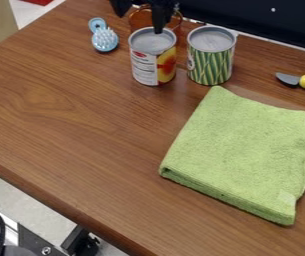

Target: Moved the left can to the bottom left side of the cloth

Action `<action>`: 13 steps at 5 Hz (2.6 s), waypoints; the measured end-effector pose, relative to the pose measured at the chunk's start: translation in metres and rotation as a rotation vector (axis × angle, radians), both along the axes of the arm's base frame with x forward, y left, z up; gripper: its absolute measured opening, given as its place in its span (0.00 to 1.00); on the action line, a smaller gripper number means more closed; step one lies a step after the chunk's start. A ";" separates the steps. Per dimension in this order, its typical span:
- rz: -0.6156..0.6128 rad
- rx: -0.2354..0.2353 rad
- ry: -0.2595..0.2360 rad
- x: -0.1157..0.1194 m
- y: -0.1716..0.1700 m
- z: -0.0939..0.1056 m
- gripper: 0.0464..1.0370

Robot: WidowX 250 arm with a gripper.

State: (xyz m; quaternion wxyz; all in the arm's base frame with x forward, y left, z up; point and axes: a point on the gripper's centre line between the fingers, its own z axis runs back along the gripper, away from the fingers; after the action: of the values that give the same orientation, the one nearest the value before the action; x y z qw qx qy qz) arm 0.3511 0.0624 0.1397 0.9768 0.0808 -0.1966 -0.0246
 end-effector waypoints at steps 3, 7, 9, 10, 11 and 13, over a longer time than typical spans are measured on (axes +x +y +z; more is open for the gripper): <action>0.049 -0.087 -0.040 0.042 0.011 -0.006 0.96; 0.105 -0.120 -0.022 0.061 0.009 -0.028 0.96; 0.110 -0.100 -0.005 0.055 0.009 -0.041 0.96; 0.136 -0.082 0.017 0.046 0.010 -0.052 0.96; 0.119 -0.075 -0.002 0.035 0.009 -0.045 0.96; 0.061 -0.070 -0.001 0.003 0.004 -0.043 0.96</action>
State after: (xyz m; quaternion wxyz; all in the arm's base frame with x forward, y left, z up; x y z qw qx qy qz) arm 0.3543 0.0663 0.0971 0.9793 0.0527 -0.1950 0.0122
